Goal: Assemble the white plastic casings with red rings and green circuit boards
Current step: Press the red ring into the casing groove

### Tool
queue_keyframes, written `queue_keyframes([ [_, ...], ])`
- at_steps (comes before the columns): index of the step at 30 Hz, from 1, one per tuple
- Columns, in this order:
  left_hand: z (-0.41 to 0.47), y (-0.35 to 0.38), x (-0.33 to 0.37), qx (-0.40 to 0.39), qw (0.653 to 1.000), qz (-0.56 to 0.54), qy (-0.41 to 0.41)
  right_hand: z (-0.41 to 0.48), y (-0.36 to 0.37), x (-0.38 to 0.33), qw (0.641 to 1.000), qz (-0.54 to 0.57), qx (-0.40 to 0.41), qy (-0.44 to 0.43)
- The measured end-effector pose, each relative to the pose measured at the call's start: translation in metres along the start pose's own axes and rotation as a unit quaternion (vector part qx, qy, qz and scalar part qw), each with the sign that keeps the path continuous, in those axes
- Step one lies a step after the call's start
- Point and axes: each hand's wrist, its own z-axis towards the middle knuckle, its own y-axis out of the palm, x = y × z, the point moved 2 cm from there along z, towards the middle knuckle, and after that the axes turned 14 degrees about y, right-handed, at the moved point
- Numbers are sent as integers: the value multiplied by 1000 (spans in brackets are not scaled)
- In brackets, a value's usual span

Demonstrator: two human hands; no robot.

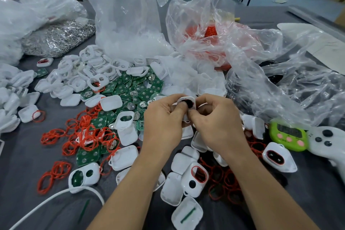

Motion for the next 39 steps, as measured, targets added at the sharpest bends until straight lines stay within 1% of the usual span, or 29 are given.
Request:
queue_keyframes([
  [3,0,-2,0,-11,1000,24,6,4,-3,1,998,44,-15,34],
  [8,-3,-2,-4,-38,988,144,32,5,-2,2,999,4,26,25],
  [12,-3,-4,-4,-34,985,166,43,5,-2,1,999,17,21,29],
  [14,-3,-4,-2,-28,993,114,11,6,-4,1,999,34,6,34],
  [16,0,-6,-1,-24,996,2,-82,6,-7,0,997,59,-13,48],
  [17,2,-7,-2,-37,988,-66,-135,6,-9,-1,996,72,-23,55],
  [18,4,-9,-3,-68,975,-124,-171,5,-10,-1,994,84,-32,62],
  [19,5,-10,-2,-114,961,-168,-190,5,-12,-2,992,101,-40,70],
  [21,4,-14,0,-201,932,-228,-199,5,-15,-4,983,148,-63,86],
  [23,3,-17,2,-243,913,-262,-194,4,-17,-6,972,191,-93,99],
  [26,4,-18,5,-224,904,-303,-200,3,-19,-8,967,195,-123,111],
  [28,4,-19,4,-223,901,-312,-203,3,-20,-10,964,194,-139,119],
  [31,6,-18,1,-203,906,-310,-204,2,-21,-12,952,209,-176,136],
  [33,9,-18,-1,-166,908,-324,-206,3,-23,-11,951,217,-171,139],
  [35,11,-19,-1,-141,904,-347,-206,5,-26,-9,953,226,-147,136],
  [39,13,-22,1,-105,876,-416,-220,8,-29,-6,961,221,-111,122],
])
